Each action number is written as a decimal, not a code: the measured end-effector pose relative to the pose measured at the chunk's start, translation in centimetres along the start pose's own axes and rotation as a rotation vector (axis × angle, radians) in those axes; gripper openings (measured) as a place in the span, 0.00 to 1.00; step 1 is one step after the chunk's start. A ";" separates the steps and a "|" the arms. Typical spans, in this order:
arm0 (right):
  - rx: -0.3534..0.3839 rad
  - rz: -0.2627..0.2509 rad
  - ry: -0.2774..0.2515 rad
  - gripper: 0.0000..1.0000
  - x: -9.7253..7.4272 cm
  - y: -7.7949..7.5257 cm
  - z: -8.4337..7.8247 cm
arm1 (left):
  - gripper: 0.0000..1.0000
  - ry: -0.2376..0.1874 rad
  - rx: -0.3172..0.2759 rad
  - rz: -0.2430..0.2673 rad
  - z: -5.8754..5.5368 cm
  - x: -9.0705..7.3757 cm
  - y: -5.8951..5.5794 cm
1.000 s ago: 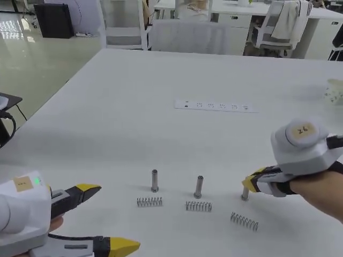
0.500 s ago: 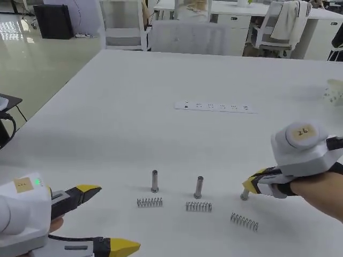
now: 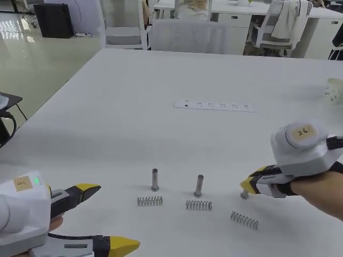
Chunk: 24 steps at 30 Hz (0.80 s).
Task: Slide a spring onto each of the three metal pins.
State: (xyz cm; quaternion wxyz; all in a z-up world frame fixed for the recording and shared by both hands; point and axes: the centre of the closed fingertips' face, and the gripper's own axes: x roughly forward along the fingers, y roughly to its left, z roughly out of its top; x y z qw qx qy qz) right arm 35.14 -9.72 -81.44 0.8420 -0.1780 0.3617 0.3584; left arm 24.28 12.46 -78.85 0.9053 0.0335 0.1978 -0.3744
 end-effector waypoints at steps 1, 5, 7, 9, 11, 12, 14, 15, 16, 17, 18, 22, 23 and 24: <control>-0.001 -0.001 -0.001 0.16 0.0 0.0 0.0 | 0.83 0.000 0.000 0.000 0.0 0.0 0.0; -0.002 -0.003 -0.003 0.17 -0.1 -0.1 -0.1 | 0.83 0.001 0.000 -0.001 0.0 0.0 0.0; -0.001 -0.004 -0.006 0.18 -0.2 -0.2 -0.1 | 0.83 0.001 0.001 -0.002 0.0 0.0 0.0; -0.003 -0.006 -0.008 0.19 -0.3 -0.2 -0.2 | 0.83 0.002 0.002 -0.003 0.0 0.1 0.0; -0.005 -0.005 -0.010 0.20 -0.4 -0.2 -0.2 | 0.83 0.002 0.002 -0.003 0.0 0.1 0.0; -0.007 -0.008 -0.010 0.20 -0.5 -0.3 -0.3 | 0.83 0.002 0.002 -0.004 0.0 0.1 0.0; -0.007 -0.010 -0.014 0.20 -0.7 -0.4 -0.3 | 0.83 0.001 0.004 -0.004 0.1 0.2 0.0; -0.005 -0.010 -0.017 0.20 -0.9 -0.4 -0.3 | 0.83 0.001 0.003 -0.004 0.1 0.2 0.0; -0.006 -0.010 -0.017 0.20 -0.9 -0.3 -0.3 | 0.83 0.000 0.003 -0.004 0.1 0.2 0.0; -0.008 -0.011 -0.017 0.20 -1.1 -0.3 -0.4 | 0.83 0.001 0.004 -0.004 0.1 0.2 0.0; -0.010 -0.013 -0.017 0.21 -1.2 -0.3 -0.5 | 0.83 0.001 0.004 -0.004 0.1 0.2 0.1; -0.004 -0.013 -0.025 0.21 -1.7 -0.2 -0.9 | 0.83 -0.001 0.001 -0.004 0.1 0.2 0.0; -0.002 -0.013 -0.023 0.21 -1.8 -0.2 -1.0 | 0.83 -0.001 0.001 -0.004 0.1 0.2 0.0; -0.001 -0.010 -0.023 0.21 -1.8 -0.2 -1.2 | 0.83 -0.001 0.001 -0.004 0.1 0.2 0.0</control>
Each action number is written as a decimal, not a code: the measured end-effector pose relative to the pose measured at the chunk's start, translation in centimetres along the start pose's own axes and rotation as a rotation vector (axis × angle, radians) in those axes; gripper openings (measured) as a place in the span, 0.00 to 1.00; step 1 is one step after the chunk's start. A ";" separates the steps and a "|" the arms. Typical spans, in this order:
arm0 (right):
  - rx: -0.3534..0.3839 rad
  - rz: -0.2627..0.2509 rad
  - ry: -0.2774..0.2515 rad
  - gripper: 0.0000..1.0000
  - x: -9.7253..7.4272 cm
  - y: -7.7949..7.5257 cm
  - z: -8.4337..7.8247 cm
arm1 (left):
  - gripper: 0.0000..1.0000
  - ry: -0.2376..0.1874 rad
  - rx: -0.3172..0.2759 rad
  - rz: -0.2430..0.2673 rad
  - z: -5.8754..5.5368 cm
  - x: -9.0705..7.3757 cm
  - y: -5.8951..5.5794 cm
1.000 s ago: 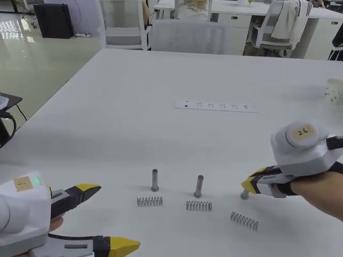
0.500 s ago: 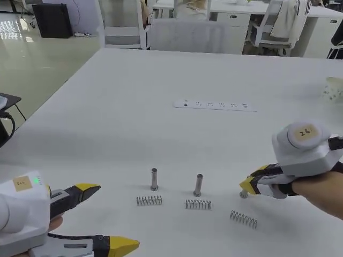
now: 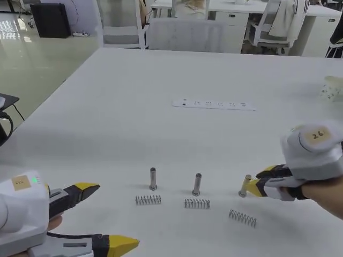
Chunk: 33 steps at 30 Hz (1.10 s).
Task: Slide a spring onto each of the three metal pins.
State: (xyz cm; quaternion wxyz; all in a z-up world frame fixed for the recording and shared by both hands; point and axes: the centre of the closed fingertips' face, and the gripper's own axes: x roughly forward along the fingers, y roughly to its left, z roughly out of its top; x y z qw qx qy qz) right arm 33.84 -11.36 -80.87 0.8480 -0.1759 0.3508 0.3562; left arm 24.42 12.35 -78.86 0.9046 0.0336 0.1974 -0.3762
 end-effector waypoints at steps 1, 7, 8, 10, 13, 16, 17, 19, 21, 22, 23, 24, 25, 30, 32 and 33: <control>0.004 0.002 0.000 0.21 -0.1 0.1 -0.2 | 0.83 0.001 0.000 0.000 0.0 0.0 0.0; 0.018 0.009 0.000 0.20 -0.7 0.4 -0.9 | 0.83 0.001 0.000 -0.003 0.0 0.1 -0.1; 0.019 0.012 0.000 0.20 -0.8 0.5 -1.0 | 0.83 0.001 0.001 -0.003 0.0 0.1 -0.1; 0.017 0.019 0.002 0.20 -0.9 0.8 -1.2 | 0.83 0.002 0.001 -0.003 0.0 0.1 -0.2; 0.009 0.029 0.006 0.21 -1.0 1.0 -1.5 | 0.83 0.004 0.002 -0.005 0.0 0.1 -0.2; 0.003 0.042 0.012 0.21 -1.0 1.3 -1.9 | 0.83 0.006 0.002 -0.006 0.0 0.1 -0.2; 0.000 0.046 0.016 0.20 -1.1 1.5 -2.0 | 0.83 0.007 0.002 -0.006 0.0 0.2 -0.2; -0.004 0.051 0.017 0.21 -1.1 1.7 -2.2 | 0.83 0.007 0.002 -0.006 0.0 0.2 -0.2; -0.005 0.062 0.019 0.20 -1.2 2.0 -2.4 | 0.83 0.007 0.002 -0.008 0.0 0.2 -0.3; -0.013 0.070 0.022 0.20 -1.2 2.3 -2.5 | 0.83 0.007 0.002 -0.009 0.0 0.2 -0.3; -0.019 0.074 0.020 0.19 -1.3 2.5 -2.6 | 0.83 0.007 0.003 -0.009 0.0 0.2 -0.3; -0.024 0.080 0.020 0.19 -1.3 2.6 -2.7 | 0.83 0.007 0.003 -0.009 0.0 0.2 -0.3; -0.026 0.088 0.024 0.19 -1.2 2.7 -2.8 | 0.83 0.007 0.002 -0.009 0.0 0.2 -0.3; -0.044 0.121 0.038 0.18 -1.0 3.6 -3.4 | 0.83 0.008 0.003 -0.009 0.0 0.1 -0.3; -0.048 0.124 0.043 0.18 -0.9 3.8 -3.6 | 0.83 0.008 0.004 -0.009 0.0 0.1 -0.4; -0.051 0.131 0.045 0.17 -0.8 4.0 -3.7 | 0.83 0.008 0.004 -0.009 0.0 0.1 -0.4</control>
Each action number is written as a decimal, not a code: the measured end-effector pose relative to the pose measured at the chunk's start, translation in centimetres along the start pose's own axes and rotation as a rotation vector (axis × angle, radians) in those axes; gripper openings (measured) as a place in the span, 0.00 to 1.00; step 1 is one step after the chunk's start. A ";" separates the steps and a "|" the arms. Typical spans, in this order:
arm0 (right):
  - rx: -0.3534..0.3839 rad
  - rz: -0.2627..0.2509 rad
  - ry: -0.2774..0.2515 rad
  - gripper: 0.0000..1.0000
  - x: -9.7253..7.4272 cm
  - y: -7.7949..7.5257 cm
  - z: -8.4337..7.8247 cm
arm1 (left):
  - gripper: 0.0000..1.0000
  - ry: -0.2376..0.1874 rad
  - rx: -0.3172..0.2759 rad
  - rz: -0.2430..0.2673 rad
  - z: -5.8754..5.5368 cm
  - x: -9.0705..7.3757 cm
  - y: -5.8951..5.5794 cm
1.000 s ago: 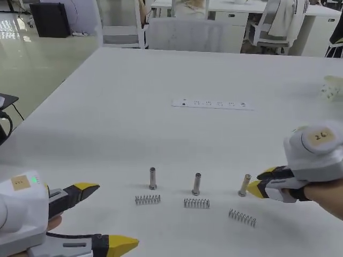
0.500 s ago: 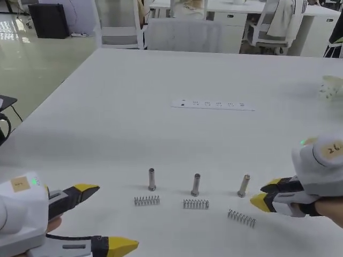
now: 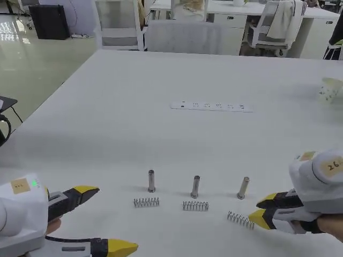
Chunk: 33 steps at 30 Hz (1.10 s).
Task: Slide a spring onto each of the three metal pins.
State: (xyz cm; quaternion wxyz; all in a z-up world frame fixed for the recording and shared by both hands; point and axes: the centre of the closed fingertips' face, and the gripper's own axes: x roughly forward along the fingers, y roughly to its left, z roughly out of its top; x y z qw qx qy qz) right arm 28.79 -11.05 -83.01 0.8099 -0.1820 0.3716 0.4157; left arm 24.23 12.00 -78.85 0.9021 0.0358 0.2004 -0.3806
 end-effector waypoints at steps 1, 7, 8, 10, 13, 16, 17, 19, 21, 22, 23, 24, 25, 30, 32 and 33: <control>-0.001 0.005 0.001 0.17 0.1 0.1 0.0 | 0.83 -0.001 0.000 0.000 0.0 0.0 0.0; -0.028 0.026 0.024 0.17 0.7 0.8 -0.6 | 0.83 0.001 0.000 0.001 0.0 0.0 0.0; -0.034 0.028 0.029 0.17 0.8 0.9 -0.7 | 0.83 0.000 -0.001 0.001 0.0 0.0 0.0; -0.043 0.031 0.039 0.16 0.9 1.0 -0.9 | 0.83 0.001 -0.001 0.002 0.0 0.0 0.0; -0.052 0.035 0.045 0.16 1.1 1.0 -1.1 | 0.83 0.001 -0.003 0.003 -0.1 -0.1 0.1; -0.060 0.038 0.053 0.15 1.3 1.0 -1.2 | 0.83 0.002 -0.004 0.004 -0.1 0.0 0.1; -0.063 0.039 0.056 0.15 1.3 1.1 -1.2 | 0.82 0.002 -0.005 0.004 -0.1 0.0 0.1; -0.076 0.038 0.065 0.15 1.5 1.1 -1.4 | 0.82 0.002 -0.006 0.003 -0.2 0.0 0.1; -0.085 0.040 0.071 0.14 1.6 1.1 -1.5 | 0.82 0.002 -0.008 0.004 -0.2 0.0 0.1; -0.089 0.041 0.073 0.14 1.6 1.1 -1.5 | 0.82 0.001 -0.008 0.004 -0.2 0.0 0.1; -0.091 0.041 0.074 0.14 1.7 1.1 -1.5 | 0.82 0.001 -0.009 0.004 -0.2 0.0 0.1; -0.093 0.042 0.076 0.14 1.7 1.1 -1.5 | 0.82 0.000 -0.009 0.005 -0.1 0.0 0.2; -0.096 0.043 0.076 0.13 1.7 1.1 -1.5 | 0.82 -0.001 -0.010 0.005 -0.1 0.0 0.2; -0.105 0.046 0.085 0.12 1.8 1.0 -1.6 | 0.82 -0.004 -0.011 0.006 0.0 0.0 0.1; -0.110 0.048 0.088 0.12 1.9 1.1 -1.7 | 0.82 -0.004 -0.011 0.006 0.0 0.0 0.1; -0.114 0.048 0.090 0.11 1.9 1.1 -1.7 | 0.82 -0.005 -0.011 0.005 0.0 0.0 0.1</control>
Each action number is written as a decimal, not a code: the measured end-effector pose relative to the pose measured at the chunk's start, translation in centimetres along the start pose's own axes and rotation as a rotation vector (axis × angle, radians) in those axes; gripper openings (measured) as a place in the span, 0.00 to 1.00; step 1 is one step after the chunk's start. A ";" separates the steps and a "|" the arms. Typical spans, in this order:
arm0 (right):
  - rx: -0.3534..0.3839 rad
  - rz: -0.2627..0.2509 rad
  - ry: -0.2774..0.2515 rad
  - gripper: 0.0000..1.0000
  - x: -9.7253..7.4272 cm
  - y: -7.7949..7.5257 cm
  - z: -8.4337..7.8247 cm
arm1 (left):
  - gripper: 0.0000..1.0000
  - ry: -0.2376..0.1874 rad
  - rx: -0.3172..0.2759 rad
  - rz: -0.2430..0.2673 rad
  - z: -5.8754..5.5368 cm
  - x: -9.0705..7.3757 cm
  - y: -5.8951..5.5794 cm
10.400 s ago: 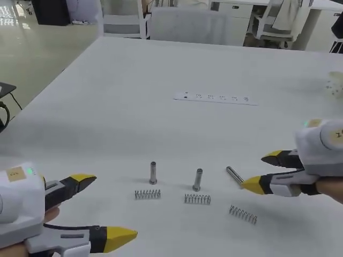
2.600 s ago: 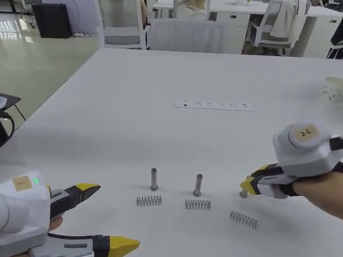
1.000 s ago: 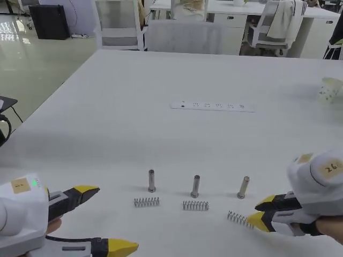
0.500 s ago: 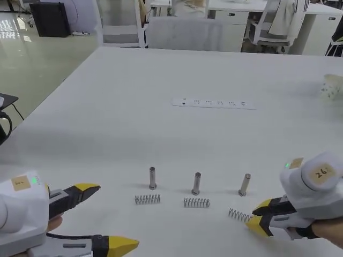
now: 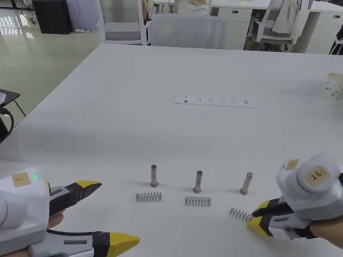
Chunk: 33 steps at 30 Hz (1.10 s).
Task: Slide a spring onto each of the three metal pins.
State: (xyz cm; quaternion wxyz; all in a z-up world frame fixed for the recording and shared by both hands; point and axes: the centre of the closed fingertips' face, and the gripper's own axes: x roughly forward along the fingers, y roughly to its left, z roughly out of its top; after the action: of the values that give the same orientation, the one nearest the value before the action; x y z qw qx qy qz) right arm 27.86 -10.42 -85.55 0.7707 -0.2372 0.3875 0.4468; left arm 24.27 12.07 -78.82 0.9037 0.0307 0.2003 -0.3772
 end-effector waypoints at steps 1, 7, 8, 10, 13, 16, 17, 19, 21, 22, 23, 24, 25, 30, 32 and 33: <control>-0.003 0.000 0.001 0.11 0.0 0.0 0.0 | 0.82 0.001 0.000 -0.001 0.0 0.0 0.0; -0.007 0.003 0.010 0.09 0.1 0.0 -0.2 | 0.82 -0.001 0.003 0.001 0.1 0.0 0.0; -0.006 0.003 0.011 0.09 0.1 0.0 -0.2 | 0.82 -0.001 0.003 0.001 0.1 0.0 0.0; -0.010 0.003 0.011 0.09 0.1 0.0 -0.2 | 0.82 -0.002 0.003 0.002 0.1 -0.1 0.0; -0.015 0.004 0.012 0.08 0.1 0.0 -0.2 | 0.82 -0.001 0.005 0.001 0.2 -0.1 -0.1; -0.019 -0.001 0.007 0.08 0.1 0.0 -0.1 | 0.82 -0.004 0.006 0.001 0.2 -0.1 -0.1; -0.017 0.000 0.003 0.08 0.0 0.0 0.0 | 0.82 -0.005 0.006 0.001 0.3 -0.1 -0.1; -0.015 -0.002 -0.004 0.08 -0.2 0.0 0.2 | 0.81 -0.005 0.008 -0.001 0.3 -0.1 -0.1; -0.016 -0.002 -0.005 0.08 -0.3 0.0 0.3 | 0.81 -0.004 0.011 -0.003 0.4 -0.1 -0.2; -0.016 -0.002 -0.005 0.08 -0.3 0.0 0.3 | 0.81 -0.001 0.013 -0.005 0.4 -0.1 -0.2; -0.015 -0.003 -0.005 0.08 -0.4 0.0 0.3 | 0.81 0.001 0.015 -0.006 0.3 -0.1 -0.3; -0.014 -0.004 -0.005 0.08 -0.4 0.0 0.3 | 0.81 0.003 0.018 -0.008 0.4 -0.1 -0.3; -0.014 -0.005 -0.005 0.08 -0.5 0.0 0.4 | 0.81 0.003 0.018 -0.009 0.4 -0.1 -0.3; -0.026 -0.006 -0.013 0.08 -0.9 0.4 1.0 | 0.81 0.002 0.026 -0.017 0.7 0.0 -0.4; -0.024 -0.004 -0.014 0.08 -1.0 0.5 1.1 | 0.81 0.004 0.031 -0.020 0.7 0.0 -0.4; -0.023 -0.005 -0.014 0.08 -1.1 0.5 1.2 | 0.81 0.005 0.034 -0.024 0.7 0.0 -0.5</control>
State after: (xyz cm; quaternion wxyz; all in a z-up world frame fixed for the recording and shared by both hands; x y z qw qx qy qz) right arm 27.56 -9.86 -84.01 0.7718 -0.2439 0.3763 0.4509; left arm 24.17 11.58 -78.10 0.8980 0.0447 0.1965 -0.3912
